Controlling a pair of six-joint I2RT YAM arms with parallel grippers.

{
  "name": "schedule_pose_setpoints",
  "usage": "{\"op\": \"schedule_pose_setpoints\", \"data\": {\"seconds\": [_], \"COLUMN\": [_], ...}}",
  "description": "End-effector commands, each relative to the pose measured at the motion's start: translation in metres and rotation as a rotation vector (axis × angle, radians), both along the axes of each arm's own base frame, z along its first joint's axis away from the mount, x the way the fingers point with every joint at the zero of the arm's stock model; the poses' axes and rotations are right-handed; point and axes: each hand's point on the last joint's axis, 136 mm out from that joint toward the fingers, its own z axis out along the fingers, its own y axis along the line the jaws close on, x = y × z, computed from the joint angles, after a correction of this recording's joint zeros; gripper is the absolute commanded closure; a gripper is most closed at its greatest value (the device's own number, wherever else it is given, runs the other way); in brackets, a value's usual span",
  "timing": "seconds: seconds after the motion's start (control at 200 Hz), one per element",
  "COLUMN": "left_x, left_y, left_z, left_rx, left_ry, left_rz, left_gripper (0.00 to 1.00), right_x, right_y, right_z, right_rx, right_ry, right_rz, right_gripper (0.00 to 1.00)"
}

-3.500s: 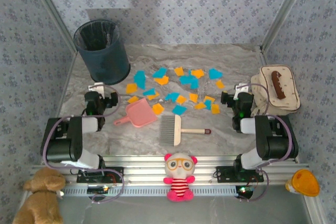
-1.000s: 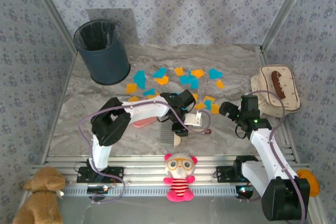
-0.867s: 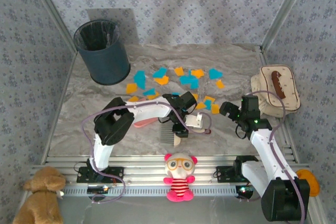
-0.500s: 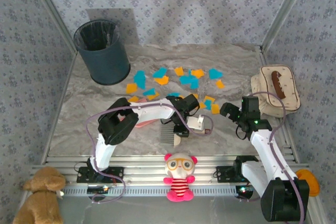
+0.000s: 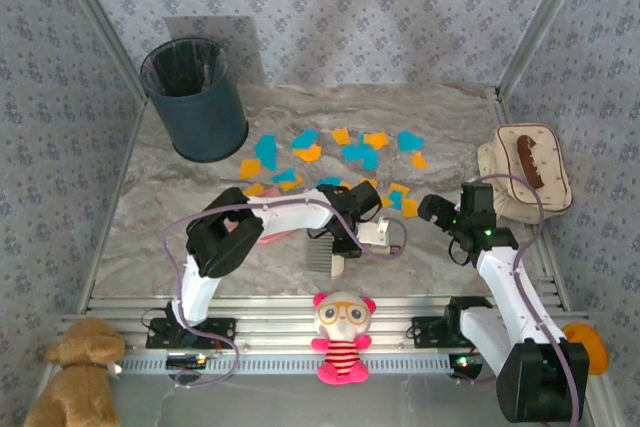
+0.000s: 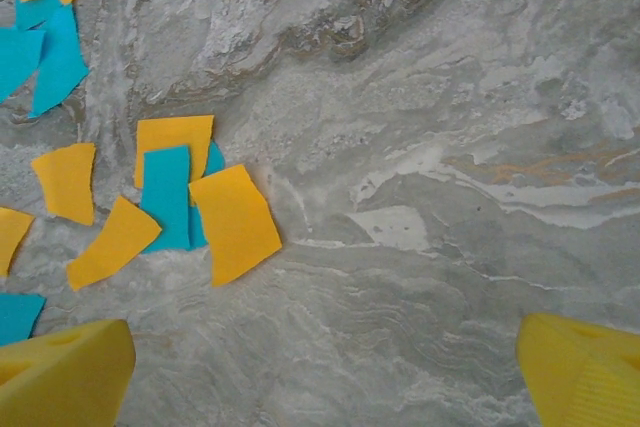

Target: Sweep away the paper scraps from the table

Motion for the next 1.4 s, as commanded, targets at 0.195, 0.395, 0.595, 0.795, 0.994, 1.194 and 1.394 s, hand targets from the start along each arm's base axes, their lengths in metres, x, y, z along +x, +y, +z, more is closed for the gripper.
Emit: {"op": "schedule_pose_setpoints", "data": {"seconds": [0.195,0.395,0.595,0.795,0.994,1.194,1.394], "left_x": [0.012,0.026,0.041,0.05,0.06,0.068,0.07], "left_y": [-0.015,-0.017,-0.017,-0.021,-0.022,-0.021,-0.021], "left_z": [0.044,0.077,0.101,0.114,0.124,0.139,0.148], "left_rx": [-0.186,-0.332,-0.442,-0.502,-0.541,-0.608,-0.649], "left_ry": [-0.036,-0.081,-0.135,-0.135,-0.141,-0.152,-0.153], "left_rz": [0.136,0.212,0.3,0.369,0.445,0.512,0.542], "left_gripper": [0.82,0.82,0.83,0.83,0.82,0.82,0.82], "right_x": [0.014,0.021,0.028,0.031,0.033,0.035,0.035], "right_y": [0.027,0.055,0.081,0.109,0.123,0.137,0.153], "right_z": [0.028,0.045,0.059,0.077,0.078,0.079,0.079], "right_rx": [0.114,0.212,0.348,0.473,0.499,0.519,0.54], "right_ry": [-0.093,-0.146,-0.195,-0.266,-0.264,-0.265,-0.251], "right_rz": [0.113,0.233,0.335,0.451,0.496,0.534,0.589], "right_gripper": [0.0,0.02,0.12,0.23,0.33,0.42,0.42]}}
